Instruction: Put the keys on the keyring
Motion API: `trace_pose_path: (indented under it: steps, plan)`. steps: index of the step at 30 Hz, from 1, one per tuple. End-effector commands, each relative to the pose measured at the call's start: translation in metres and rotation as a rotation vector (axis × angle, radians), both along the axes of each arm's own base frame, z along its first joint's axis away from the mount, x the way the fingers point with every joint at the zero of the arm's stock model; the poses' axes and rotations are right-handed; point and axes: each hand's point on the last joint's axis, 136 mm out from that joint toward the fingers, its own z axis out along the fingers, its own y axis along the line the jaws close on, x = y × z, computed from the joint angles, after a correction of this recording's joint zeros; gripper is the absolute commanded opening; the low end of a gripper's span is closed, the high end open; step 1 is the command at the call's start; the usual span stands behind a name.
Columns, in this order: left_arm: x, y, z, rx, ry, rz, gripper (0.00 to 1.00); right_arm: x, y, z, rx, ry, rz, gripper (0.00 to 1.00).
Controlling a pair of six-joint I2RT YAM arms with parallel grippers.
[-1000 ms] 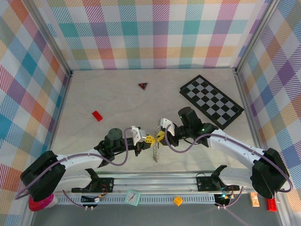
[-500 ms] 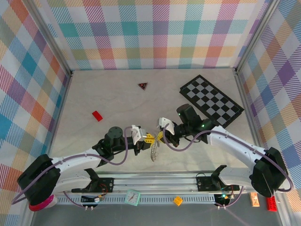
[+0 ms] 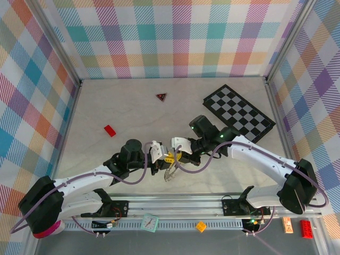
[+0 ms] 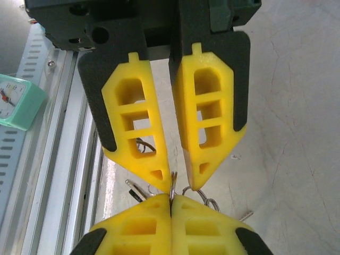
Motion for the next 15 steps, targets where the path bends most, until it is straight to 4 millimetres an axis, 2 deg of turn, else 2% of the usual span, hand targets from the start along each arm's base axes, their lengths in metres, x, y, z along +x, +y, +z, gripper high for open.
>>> trace_pose_path:
  steps: [1,5,9,11,15]
  plan:
    - [-0.001,-0.006,0.011,-0.015,-0.019,-0.041,0.15,-0.003,0.008,0.012,0.026,-0.023,0.061,0.0]
    - [-0.001,-0.008,0.013,-0.016,-0.023,-0.048,0.11,-0.005,0.013,0.012,0.033,-0.017,0.076,0.0]
    - [-0.001,-0.007,0.015,-0.017,-0.031,-0.053,0.02,-0.004,0.012,0.009,0.03,-0.009,0.061,0.0]
    - [-0.001,-0.007,0.016,-0.02,-0.032,-0.054,0.0,-0.002,0.011,0.008,0.036,-0.011,0.029,0.01]
    - [-0.002,-0.006,0.016,-0.031,-0.034,-0.052,0.0,0.009,0.0,0.008,0.076,0.026,-0.099,0.31]
